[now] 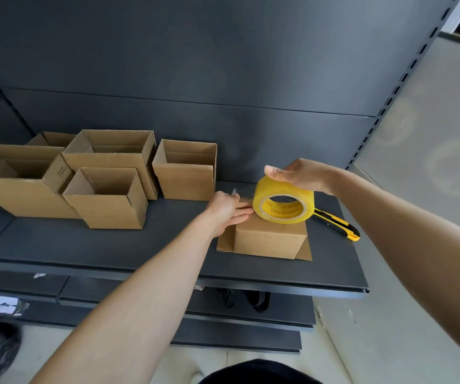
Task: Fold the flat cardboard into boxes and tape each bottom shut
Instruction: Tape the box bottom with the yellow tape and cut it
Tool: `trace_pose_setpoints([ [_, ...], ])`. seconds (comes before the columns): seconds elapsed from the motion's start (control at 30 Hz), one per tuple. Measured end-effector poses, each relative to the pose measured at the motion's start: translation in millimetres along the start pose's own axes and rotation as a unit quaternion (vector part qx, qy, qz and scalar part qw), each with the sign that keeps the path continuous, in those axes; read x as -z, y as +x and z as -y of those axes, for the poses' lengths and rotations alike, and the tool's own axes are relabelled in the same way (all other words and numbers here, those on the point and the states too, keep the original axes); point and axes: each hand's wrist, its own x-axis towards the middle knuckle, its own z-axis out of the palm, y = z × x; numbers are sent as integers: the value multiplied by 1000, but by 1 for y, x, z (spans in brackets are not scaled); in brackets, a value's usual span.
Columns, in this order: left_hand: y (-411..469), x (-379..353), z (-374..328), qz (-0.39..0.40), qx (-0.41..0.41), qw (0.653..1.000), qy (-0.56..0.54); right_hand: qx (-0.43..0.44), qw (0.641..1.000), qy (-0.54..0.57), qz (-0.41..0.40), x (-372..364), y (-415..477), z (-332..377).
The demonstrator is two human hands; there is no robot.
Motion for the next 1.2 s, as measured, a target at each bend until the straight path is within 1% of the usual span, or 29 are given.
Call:
trace_pose_setpoints([
  [0.07, 1, -1, 0, -2, -13, 1000, 20, -16, 1000, 6, 4, 6, -3, -7],
  [0.17, -1, -6, 0, 3, -30, 998, 56, -20, 999, -49, -7, 13, -3, -15],
  [0.3, -3, -9, 3, -16, -19, 999, 21, -17, 990, -136, -33, 7, 0, 2],
  [0.4, -1, -8, 10, -49, -28, 998, 4, -22, 984, -173, -30, -6, 3, 17],
  [0.53, 1, -6, 17, -125, -21, 991, -36, -7, 980, -198, -31, -17, 3, 34],
  [0.63, 5, 3, 22, -159, -15, 987, -13, 1, 979, -202, -30, -22, 5, 37],
  [0.7, 7, 10, 26, -158, -2, 987, 19, 3, 979, -202, -28, -23, 5, 38],
  [0.87, 13, 20, 35, -133, 21, 989, 62, 6, 979, -201, -26, -25, 5, 41],
  [1.03, 18, 20, 43, -114, 28, 989, 91, 3, 980, -197, -32, -27, 5, 43],
  [1.2, 23, 16, 51, -114, 23, 987, 113, 0, 980, -194, -39, -29, 8, 43],
])
